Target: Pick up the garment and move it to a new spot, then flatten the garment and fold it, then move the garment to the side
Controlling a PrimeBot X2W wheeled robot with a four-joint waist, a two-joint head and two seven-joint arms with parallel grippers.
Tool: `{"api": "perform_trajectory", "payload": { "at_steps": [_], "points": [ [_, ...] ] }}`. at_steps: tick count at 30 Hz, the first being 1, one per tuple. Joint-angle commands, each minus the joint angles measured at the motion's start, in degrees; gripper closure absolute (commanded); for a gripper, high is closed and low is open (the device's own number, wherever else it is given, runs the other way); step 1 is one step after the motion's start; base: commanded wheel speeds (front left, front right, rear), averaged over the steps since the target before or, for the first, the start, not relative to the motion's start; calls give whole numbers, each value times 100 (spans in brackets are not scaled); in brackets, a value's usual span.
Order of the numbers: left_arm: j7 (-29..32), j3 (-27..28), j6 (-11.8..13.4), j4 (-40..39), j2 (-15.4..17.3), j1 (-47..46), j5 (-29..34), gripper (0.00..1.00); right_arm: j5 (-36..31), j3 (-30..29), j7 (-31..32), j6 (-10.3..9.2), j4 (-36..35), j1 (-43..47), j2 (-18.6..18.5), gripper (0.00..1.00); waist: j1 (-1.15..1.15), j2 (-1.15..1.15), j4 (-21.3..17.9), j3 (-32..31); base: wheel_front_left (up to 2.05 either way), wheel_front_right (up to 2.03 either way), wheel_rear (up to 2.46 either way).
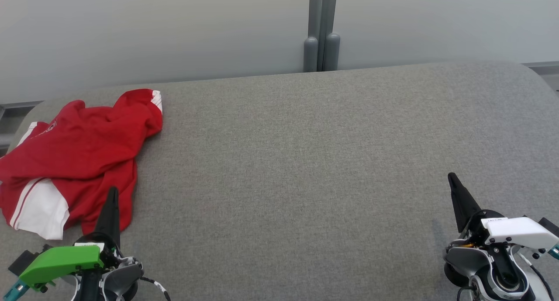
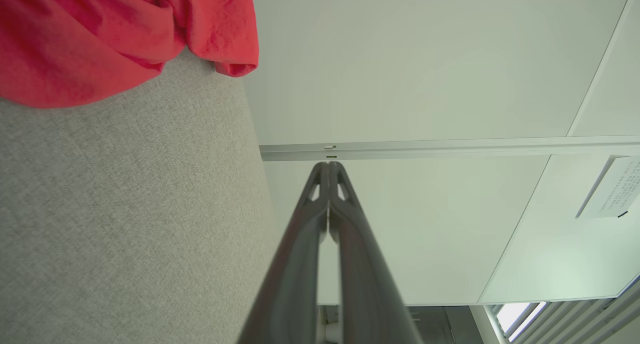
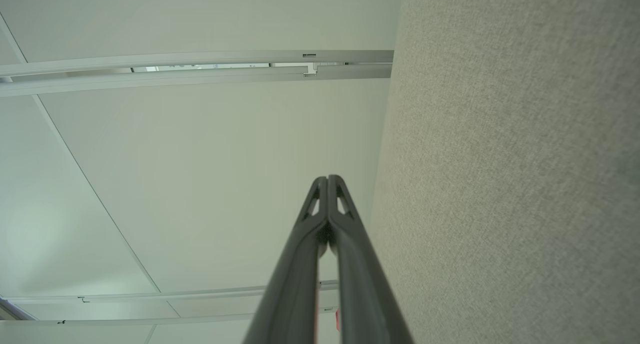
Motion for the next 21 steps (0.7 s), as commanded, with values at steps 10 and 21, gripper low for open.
{"api": "perform_trajectory", "payload": {
  "at_steps": [10,21],
  "points": [
    [-19,1,-35,-6,9,-83,-8,100,41,3,14,5,9,-57,-29,100,0,0,0,0,0,0,0],
    [-19,1,-35,-6,9,-83,-8,100,41,3,14,5,9,-57,-29,100,0,0,0,0,0,0,0]
  ]
}}
